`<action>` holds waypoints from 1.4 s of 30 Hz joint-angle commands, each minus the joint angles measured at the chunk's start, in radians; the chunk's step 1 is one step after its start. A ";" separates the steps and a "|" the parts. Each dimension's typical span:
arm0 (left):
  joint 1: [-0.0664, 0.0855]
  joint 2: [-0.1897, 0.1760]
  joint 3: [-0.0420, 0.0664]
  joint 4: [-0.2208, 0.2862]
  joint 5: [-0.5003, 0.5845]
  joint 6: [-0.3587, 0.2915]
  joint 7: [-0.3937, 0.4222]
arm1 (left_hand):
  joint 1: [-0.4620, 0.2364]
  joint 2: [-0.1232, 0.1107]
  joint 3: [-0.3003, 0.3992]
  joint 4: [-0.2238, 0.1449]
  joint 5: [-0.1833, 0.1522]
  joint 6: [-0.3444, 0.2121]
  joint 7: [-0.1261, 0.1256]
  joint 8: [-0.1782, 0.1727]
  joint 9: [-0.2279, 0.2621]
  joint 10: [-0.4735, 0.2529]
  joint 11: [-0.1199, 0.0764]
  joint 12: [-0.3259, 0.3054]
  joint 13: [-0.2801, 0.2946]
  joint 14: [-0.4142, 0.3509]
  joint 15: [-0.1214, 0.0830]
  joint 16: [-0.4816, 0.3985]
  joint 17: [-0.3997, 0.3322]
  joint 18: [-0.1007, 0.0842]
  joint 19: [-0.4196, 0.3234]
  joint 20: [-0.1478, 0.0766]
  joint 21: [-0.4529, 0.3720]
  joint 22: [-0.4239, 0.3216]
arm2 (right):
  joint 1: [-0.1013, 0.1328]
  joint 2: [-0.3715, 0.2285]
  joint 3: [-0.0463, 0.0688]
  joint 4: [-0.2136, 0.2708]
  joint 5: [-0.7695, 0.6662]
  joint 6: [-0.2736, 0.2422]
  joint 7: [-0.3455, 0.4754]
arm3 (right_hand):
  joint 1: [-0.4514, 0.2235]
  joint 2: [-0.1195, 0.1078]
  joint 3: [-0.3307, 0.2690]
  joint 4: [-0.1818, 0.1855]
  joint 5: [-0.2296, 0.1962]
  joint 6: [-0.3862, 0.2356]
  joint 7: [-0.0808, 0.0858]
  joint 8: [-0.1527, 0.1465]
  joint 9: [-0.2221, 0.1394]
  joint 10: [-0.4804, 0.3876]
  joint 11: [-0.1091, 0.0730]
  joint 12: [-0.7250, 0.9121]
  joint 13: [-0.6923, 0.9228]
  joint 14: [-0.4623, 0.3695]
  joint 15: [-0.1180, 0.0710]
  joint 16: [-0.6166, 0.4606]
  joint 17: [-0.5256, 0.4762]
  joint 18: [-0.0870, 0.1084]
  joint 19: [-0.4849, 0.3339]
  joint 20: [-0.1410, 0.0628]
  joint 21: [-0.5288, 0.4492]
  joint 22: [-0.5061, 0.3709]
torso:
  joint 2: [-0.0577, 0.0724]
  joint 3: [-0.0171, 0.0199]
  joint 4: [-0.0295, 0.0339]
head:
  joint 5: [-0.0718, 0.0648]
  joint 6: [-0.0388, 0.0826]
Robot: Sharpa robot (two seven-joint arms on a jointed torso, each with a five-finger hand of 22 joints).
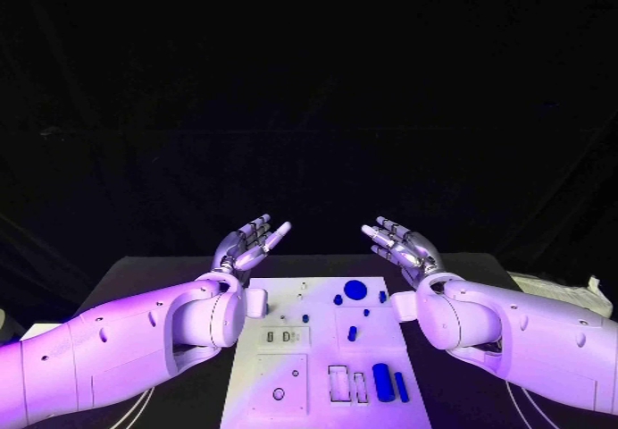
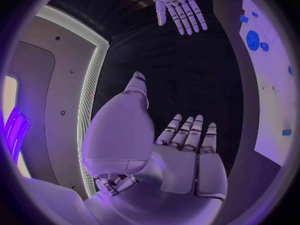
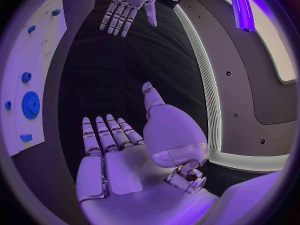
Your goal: Assemble the parts on the task board
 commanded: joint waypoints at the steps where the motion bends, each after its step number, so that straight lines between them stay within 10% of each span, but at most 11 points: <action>1: 0.005 0.004 -0.001 -0.004 0.036 0.099 0.020 | 0.049 0.002 0.004 0.015 0.007 0.021 0.091 0.008 0.002 0.018 0.007 0.006 0.003 0.022 0.006 0.007 0.003 0.022 0.006 0.016 0.007 0.002 | 0.010 0.004 -0.005 -0.013 -0.045 0.183 -0.035 | 0.101 0.010 0.014 -0.047 -0.001 0.061 0.115 0.011 0.007 0.084 0.023 0.015 0.007 0.099 0.018 0.017 0.009 0.029 0.088 0.013 0.027 0.015 | 0.000 -0.0002 -0.0001 | 0.000 0.000; 4: 0.005 0.004 -0.001 -0.004 0.036 0.099 0.020 | 0.049 0.021 0.017 0.014 0.003 0.036 0.101 0.010 0.004 0.038 0.017 0.009 0.005 0.057 0.012 0.014 0.008 0.020 0.028 0.018 0.015 0.008 | 0.016 0.005 -0.009 -0.021 -0.050 0.213 -0.041 | 0.146 0.011 0.031 -0.080 -0.014 0.150 0.122 0.023 0.015 0.220 0.038 0.033 0.017 0.327 0.026 0.062 0.028 0.078 0.278 0.010 0.087 0.043 | 0.000 -0.0002 -0.0001 | 0.000 0.000; 7: 0.005 0.004 -0.001 -0.004 0.036 0.099 0.020 | 0.055 0.074 0.040 0.009 -0.005 0.122 0.112 0.024 0.012 0.183 0.054 0.032 0.018 0.266 0.038 0.067 0.035 -0.006 0.197 0.017 0.079 0.042 | 0.018 0.005 -0.010 -0.024 -0.052 0.226 -0.043 | 0.192 0.012 0.055 -0.120 -0.034 0.296 0.114 0.046 0.027 0.440 0.022 0.066 0.030 0.542 0.002 0.104 0.038 0.114 0.447 0.011 0.143 0.062 | 0.000 -0.0002 -0.0001 | 0.000 0.000; 8: 0.002 -0.009 -0.001 -0.014 0.036 0.145 0.014 | 0.061 0.092 0.047 0.005 -0.008 0.176 0.108 0.035 0.018 0.267 0.059 0.049 0.025 0.379 0.037 0.100 0.049 -0.005 0.323 0.017 0.128 0.068 | 0.017 -0.005 -0.010 -0.076 -0.195 0.148 -0.037 | 0.204 0.014 0.063 -0.132 -0.038 0.350 0.109 0.055 0.032 0.496 0.013 0.076 0.033 0.580 -0.008 0.113 0.039 0.124 0.488 0.010 0.157 0.066 | 0.002 -0.0029 -0.0021 | 0.002 0.004; 9: 0.002 -0.014 -0.001 -0.012 0.036 0.152 0.013 | 0.071 0.112 0.051 -0.001 -0.010 0.241 0.107 0.046 0.023 0.388 0.046 0.070 0.033 0.483 0.020 0.135 0.062 0.011 0.511 0.014 0.205 0.104 | 0.017 -0.006 -0.010 -0.083 -0.239 0.137 -0.038 | 0.217 0.017 0.074 -0.148 -0.040 0.427 0.100 0.066 0.037 0.543 0.001 0.084 0.032 0.626 -0.023 0.122 0.039 0.136 0.528 0.008 0.173 0.068 | 0.002 -0.0029 -0.0018 | 0.003 0.002; 11: 0.002 -0.020 -0.001 -0.010 0.036 0.161 0.013 | 0.090 0.127 0.056 -0.014 -0.010 0.269 0.074 0.044 0.021 0.536 0.032 0.099 0.042 0.578 -0.006 0.168 0.073 0.034 0.621 0.010 0.254 0.120 | 0.018 -0.008 -0.010 -0.089 -0.283 0.129 -0.040 | 0.220 0.017 0.083 -0.162 -0.038 0.502 0.095 0.075 0.040 0.581 -0.011 0.088 0.030 0.670 -0.034 0.128 0.038 0.140 0.564 0.001 0.187 0.068 | 0.005 -0.0038 -0.0010 | 0.004 0.004; 18: 0.002 -0.053 -0.001 0.013 0.047 0.212 -0.009 | 0.113 0.167 0.060 -0.045 -0.006 0.580 0.074 0.124 0.055 0.739 -0.039 0.165 0.056 0.816 -0.083 0.247 0.130 0.045 0.825 -0.051 0.335 0.140 | 0.027 -0.017 -0.008 -0.103 -0.479 0.123 -0.062 | 0.215 0.008 0.117 -0.180 -0.036 0.632 0.074 0.075 0.037 0.704 -0.043 0.080 0.029 0.834 -0.086 0.144 0.047 0.140 0.694 -0.051 0.241 0.075 | 0.021 -0.0041 -0.0011 | 0.007 0.004; 30: 0.002 -0.153 -0.001 0.153 0.096 0.346 -0.034 | 0.136 0.185 0.049 -0.064 -0.006 0.668 0.042 0.116 0.047 0.859 -0.081 0.135 0.052 1.000 -0.144 0.332 0.254 0.043 0.993 -0.117 0.405 0.158 | 0.055 -0.018 -0.002 -0.130 -0.992 0.156 -0.229 | 0.273 -0.070 0.170 -0.179 0.009 0.797 0.007 0.093 0.043 0.953 -0.141 0.100 0.039 1.197 -0.213 0.294 0.163 0.134 0.953 -0.199 0.577 0.256 | 0.082 -0.0110 0.0094 | 0.002 0.004; 34: 0.003 -0.186 -0.001 0.216 0.098 0.362 -0.040 | 0.138 0.184 0.043 -0.068 -0.006 0.665 0.045 0.104 0.042 0.855 -0.078 0.116 0.048 0.994 -0.142 0.338 0.275 0.042 0.996 -0.118 0.407 0.158 | 0.067 -0.014 -0.002 -0.123 -1.192 0.164 -0.315 | 0.229 -0.091 0.192 -0.178 0.031 0.824 -0.017 0.075 0.040 0.986 -0.154 0.087 0.052 1.239 -0.238 0.480 0.302 0.133 0.969 -0.215 0.716 0.346 | 0.106 -0.0128 0.0192 | -0.004 0.003; 42: 0.012 -0.237 0.000 0.304 0.099 0.376 -0.048 | 0.138 0.186 0.037 -0.072 -0.006 0.659 0.049 0.090 0.037 0.848 -0.073 0.096 0.043 0.986 -0.140 0.345 0.299 0.041 0.996 -0.117 0.409 0.158 | 0.093 0.001 0.000 -0.080 -1.486 0.183 -0.466 | 0.144 -0.122 0.241 -0.175 0.039 0.830 -0.014 0.048 0.041 0.931 -0.156 0.048 0.069 1.238 -0.232 0.762 0.555 0.099 1.043 -0.212 1.005 0.667 | 0.152 -0.0149 0.0289 | -0.013 0.011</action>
